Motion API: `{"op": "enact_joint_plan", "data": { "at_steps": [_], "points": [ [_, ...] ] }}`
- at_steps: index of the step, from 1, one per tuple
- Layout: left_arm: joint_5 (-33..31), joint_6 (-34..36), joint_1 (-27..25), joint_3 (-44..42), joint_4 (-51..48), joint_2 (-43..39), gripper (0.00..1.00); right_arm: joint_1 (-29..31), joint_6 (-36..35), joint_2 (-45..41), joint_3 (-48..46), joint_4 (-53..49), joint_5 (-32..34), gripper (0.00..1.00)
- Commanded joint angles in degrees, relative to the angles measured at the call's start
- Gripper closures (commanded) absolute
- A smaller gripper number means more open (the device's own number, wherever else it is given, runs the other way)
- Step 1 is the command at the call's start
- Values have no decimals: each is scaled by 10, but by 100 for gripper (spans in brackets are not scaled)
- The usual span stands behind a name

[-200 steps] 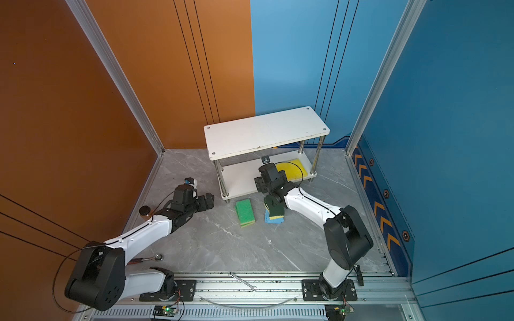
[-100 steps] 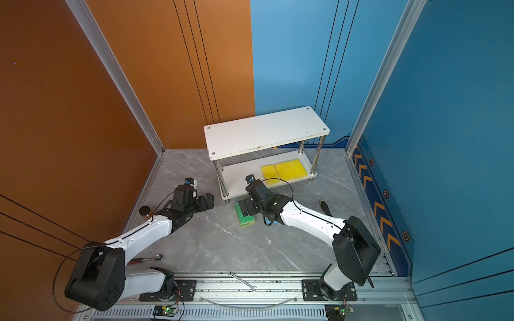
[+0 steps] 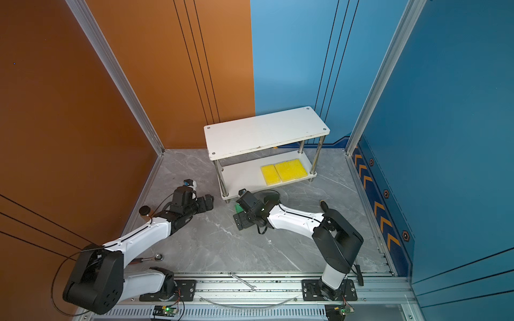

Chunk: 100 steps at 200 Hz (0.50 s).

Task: Place and organize the cleaning sponges onto the shelf
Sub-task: 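Withdraw the right gripper and move it over the green sponge on the table, then lower the right gripper and grasp the green sponge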

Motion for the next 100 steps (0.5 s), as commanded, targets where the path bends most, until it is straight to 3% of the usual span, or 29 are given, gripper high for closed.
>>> {"op": "enact_joint_plan", "data": {
  "at_steps": [1, 100],
  "points": [
    [5, -7, -1, -12, 1, -8, 3, 9, 10, 15, 25, -34, 22, 4],
    [0, -4, -1, -8, 0, 5, 2, 7, 3, 67, 57, -42, 42, 8]
  ]
}}
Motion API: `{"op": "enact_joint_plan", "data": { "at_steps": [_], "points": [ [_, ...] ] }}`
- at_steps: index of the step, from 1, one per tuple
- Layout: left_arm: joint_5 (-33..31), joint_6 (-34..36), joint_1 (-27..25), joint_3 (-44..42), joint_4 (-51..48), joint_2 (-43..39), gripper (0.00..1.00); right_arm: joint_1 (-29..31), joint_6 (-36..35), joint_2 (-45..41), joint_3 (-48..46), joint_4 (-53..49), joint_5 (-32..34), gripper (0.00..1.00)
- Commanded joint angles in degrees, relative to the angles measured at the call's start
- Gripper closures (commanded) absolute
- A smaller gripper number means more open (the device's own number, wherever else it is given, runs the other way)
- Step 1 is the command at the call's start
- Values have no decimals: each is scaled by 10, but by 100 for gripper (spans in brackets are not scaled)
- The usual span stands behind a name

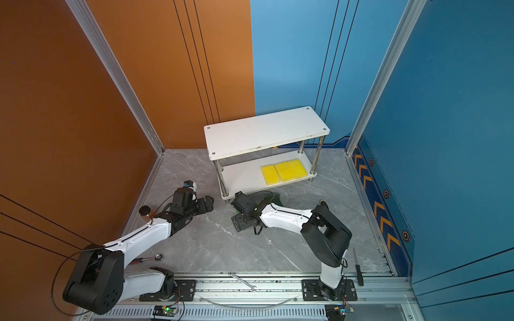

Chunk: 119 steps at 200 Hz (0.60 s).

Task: Place and organize the cleaning sponges onto the shelf
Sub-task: 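Lower the right gripper and grasp the green sponge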

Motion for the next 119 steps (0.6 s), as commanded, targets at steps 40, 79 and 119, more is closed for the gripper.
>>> {"op": "enact_joint_plan", "data": {
  "at_steps": [40, 79, 119],
  "points": [
    [-3, -2, -1, 1, 3, 17, 2, -11, 1, 29, 24, -18, 21, 13],
    [-6, -2, -1, 6, 6, 28, 2, -13, -4, 38, 32, -18, 21, 16],
    [-2, -3, -2, 13, 6, 43, 2, -14, -9, 36, 29, -19, 24, 23]
  ]
}}
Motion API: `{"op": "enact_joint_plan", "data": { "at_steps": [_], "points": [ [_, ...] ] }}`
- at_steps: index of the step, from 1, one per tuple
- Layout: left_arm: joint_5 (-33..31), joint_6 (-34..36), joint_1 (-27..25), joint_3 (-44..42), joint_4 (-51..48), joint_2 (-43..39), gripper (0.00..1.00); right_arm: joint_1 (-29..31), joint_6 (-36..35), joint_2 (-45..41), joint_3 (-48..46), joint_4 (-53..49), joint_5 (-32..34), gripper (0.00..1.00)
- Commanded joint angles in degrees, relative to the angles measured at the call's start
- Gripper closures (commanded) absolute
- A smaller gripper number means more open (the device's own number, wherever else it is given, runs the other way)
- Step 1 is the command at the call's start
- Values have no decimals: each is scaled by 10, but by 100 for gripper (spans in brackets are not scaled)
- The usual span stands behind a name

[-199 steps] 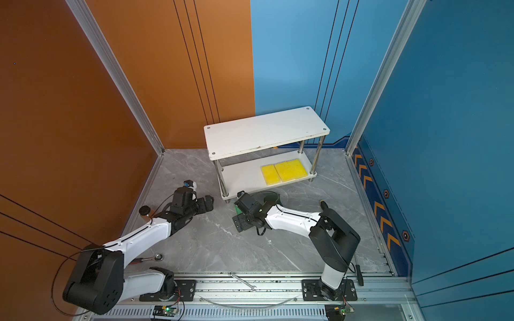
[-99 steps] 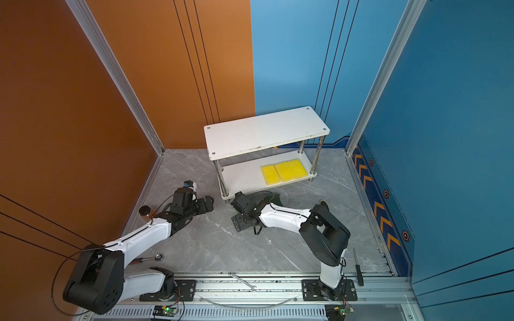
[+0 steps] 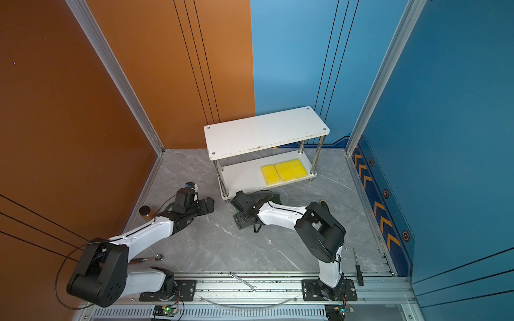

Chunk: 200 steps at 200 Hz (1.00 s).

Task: Place and organize the cleaning sponges onto the shelf
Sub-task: 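Lower the right gripper and grasp the green sponge, then lift the green sponge and carry it under the top shelf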

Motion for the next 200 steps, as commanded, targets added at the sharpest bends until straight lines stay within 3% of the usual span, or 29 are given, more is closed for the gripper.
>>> {"op": "enact_joint_plan", "data": {
  "at_steps": [1, 118, 200],
  "points": [
    [-2, -3, -2, 12, 4, 11, 2, -3, -8, 3, 11, -19, 15, 23],
    [3, -2, -5, 23, 4, 24, 2, -5, -49, -72, -32, 13, 16, 27],
    [3, -1, -5, 29, 5, 29, 3, -43, -58, -123, -34, 57, -20, 27]
  ]
}}
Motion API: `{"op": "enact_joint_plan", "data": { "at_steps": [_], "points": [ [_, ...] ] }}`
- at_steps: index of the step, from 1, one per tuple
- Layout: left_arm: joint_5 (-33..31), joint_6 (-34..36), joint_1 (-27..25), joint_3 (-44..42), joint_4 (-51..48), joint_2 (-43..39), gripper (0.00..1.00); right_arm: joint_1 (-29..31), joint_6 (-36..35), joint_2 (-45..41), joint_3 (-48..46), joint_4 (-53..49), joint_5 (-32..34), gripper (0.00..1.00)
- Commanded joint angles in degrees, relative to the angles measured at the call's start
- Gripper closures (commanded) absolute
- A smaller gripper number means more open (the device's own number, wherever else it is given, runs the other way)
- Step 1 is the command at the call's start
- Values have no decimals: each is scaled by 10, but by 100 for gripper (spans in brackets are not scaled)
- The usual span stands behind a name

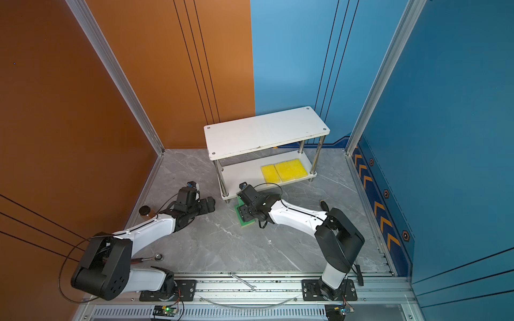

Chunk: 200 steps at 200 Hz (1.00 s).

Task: Place and organize the cleaning sponges onto the shelf
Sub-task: 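Lift the green sponge and carry it under the top shelf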

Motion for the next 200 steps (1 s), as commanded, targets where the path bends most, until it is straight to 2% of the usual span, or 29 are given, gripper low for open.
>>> {"op": "enact_joint_plan", "data": {
  "at_steps": [1, 49, 126, 200],
  "points": [
    [3, -1, -4, 15, 3, 5, 3, -12, -13, -20, -7, 34, -19, 27],
    [4, -1, -5, 18, 3, 6, 3, -32, -28, 6, 38, 43, -14, 27],
    [-4, -1, -6, 8, -1, -8, 2, -81, -60, 95, 127, 57, 10, 27],
    [-8, 1, -5, 12, -8, -8, 2, -117, -89, 142, 158, 74, 30, 27]
  ]
}}
